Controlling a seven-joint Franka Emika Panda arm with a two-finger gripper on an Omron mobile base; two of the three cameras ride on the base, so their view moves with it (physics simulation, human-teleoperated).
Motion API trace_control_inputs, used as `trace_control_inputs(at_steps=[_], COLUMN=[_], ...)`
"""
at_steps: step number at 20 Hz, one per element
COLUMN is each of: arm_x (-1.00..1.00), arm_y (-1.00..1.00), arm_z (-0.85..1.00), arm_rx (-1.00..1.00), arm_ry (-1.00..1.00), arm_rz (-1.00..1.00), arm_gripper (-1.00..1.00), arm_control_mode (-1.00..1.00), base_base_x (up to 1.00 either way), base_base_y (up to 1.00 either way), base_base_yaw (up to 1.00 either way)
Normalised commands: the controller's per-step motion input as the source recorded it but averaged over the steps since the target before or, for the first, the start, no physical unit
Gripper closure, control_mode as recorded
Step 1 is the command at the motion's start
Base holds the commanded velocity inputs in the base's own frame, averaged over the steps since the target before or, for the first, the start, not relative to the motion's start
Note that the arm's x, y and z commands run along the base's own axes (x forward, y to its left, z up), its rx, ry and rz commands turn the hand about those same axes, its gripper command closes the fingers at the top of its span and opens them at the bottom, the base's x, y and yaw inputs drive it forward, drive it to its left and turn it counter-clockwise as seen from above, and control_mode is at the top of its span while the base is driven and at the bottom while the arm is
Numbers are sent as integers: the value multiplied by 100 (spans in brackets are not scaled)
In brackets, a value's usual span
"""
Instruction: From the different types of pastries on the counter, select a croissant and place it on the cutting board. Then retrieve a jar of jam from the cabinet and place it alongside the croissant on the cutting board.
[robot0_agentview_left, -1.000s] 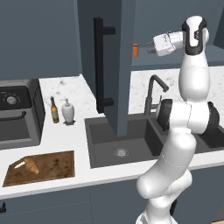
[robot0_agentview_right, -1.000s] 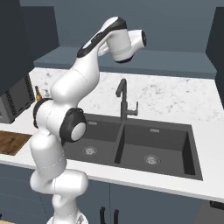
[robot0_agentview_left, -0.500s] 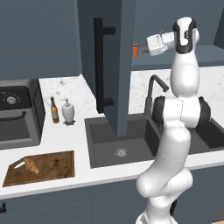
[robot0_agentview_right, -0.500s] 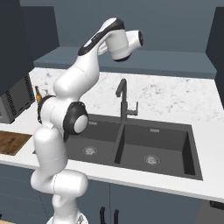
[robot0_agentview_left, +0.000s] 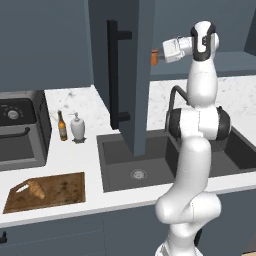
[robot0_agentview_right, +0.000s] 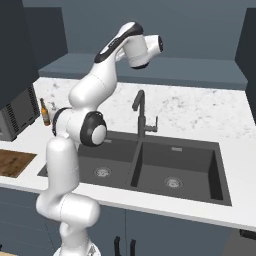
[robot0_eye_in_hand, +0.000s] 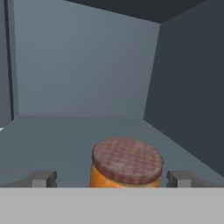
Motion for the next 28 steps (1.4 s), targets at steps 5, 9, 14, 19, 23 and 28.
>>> trace_control_inputs(at_steps=[5, 9, 14, 19, 23, 28], arm_x=[29, 8, 0, 15, 1, -12], arm_y=[0, 20, 52, 24, -13, -8], arm_z=[-2, -14, -24, -12, 2, 13], arm_rx=[0, 0, 0, 0, 0, 0], arm_ry=[0, 0, 6, 9, -7, -3], arm_rz=[0, 2, 2, 4, 1, 0], arm_gripper=[-100, -100, -100, 100, 100, 100], arm_control_mode=[-100, -100, -100, -100, -100, -100], base_base_x=[0, 0, 0, 0, 0, 0], base_base_y=[0, 0, 0, 0, 0, 0], base_base_yaw=[0, 0, 0, 0, 0, 0])
